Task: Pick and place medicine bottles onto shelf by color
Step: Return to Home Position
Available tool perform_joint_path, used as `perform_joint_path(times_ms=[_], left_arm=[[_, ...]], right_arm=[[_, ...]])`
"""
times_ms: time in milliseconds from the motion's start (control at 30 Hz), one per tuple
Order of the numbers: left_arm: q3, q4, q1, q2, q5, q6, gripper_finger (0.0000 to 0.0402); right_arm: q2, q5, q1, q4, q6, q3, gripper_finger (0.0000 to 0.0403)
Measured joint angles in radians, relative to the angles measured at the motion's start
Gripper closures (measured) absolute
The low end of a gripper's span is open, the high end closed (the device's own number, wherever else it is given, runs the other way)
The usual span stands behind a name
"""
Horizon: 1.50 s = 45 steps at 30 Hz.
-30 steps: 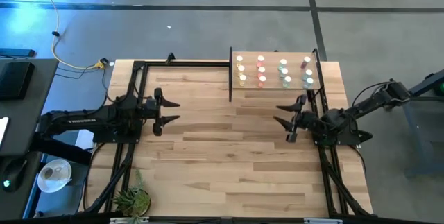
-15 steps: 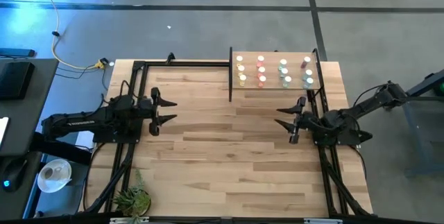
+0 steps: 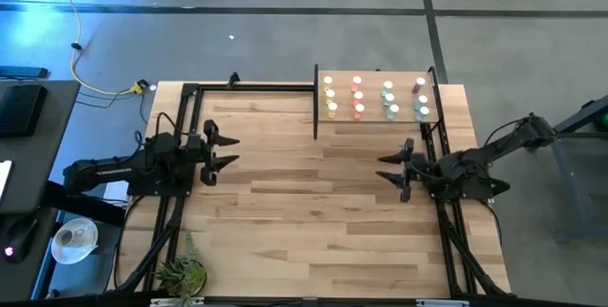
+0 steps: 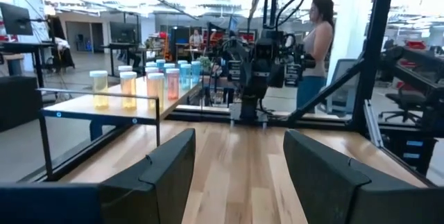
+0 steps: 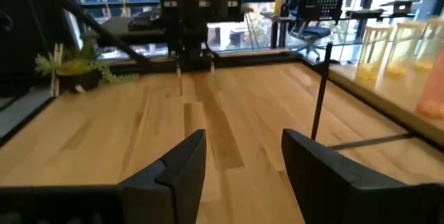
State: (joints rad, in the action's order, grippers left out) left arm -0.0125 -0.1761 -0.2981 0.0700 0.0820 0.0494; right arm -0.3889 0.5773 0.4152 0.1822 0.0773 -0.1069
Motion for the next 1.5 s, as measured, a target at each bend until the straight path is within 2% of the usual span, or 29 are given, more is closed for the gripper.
perform_joint_path(times_ms=[267,533,700,767,1500], left_arm=[[0.0,0.003,0.0,0.001,-0.005,-0.057,0.0193],[0.0,0.037,0.0,0.002,-0.022,-0.061,0.0193],[0.0,0.039,0.0,0.002,-0.022,-0.061,0.0193],[0.0,0.039,0.0,0.002,-0.023,-0.061,0.0193],[-0.001,0.04,0.0,0.002,-0.022,-0.061,0.0192]], right_arm=[[0.046,-0.008,0.0,0.069,0.018,0.096,0.0221],[0.115,-0.006,0.0,-0.021,-0.007,0.096,0.0221],[0.13,0.11,0.0,-0.02,-0.053,0.097,0.0221],[0.13,0.125,0.0,-0.021,-0.051,0.097,0.0221],[0.129,0.119,0.0,-0.024,-0.078,0.097,0.0221]])
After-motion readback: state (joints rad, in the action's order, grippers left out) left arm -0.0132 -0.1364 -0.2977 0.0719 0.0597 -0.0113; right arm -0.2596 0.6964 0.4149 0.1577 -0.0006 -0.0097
